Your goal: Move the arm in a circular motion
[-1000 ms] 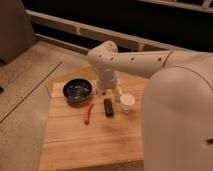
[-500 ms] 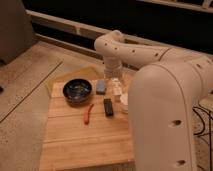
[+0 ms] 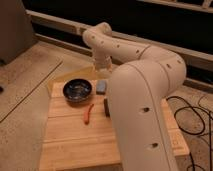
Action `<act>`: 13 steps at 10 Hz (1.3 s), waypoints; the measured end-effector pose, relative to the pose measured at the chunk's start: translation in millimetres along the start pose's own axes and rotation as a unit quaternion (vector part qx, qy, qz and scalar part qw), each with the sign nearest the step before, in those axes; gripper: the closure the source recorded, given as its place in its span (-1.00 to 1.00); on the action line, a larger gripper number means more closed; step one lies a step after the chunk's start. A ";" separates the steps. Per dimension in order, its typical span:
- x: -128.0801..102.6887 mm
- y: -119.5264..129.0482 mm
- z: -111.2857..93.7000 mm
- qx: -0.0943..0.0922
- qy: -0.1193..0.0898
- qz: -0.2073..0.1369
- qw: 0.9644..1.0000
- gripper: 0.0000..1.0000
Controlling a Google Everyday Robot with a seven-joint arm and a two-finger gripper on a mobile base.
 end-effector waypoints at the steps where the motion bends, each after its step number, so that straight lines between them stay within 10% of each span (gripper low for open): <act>1: -5.0 19.5 -3.8 -0.001 -0.005 -0.025 1.000 -0.30; 7: 12.5 134.2 -14.3 -0.013 -0.020 -0.126 0.992 -0.30; 13: 90.0 123.3 4.5 -0.006 0.015 -0.074 0.997 -0.30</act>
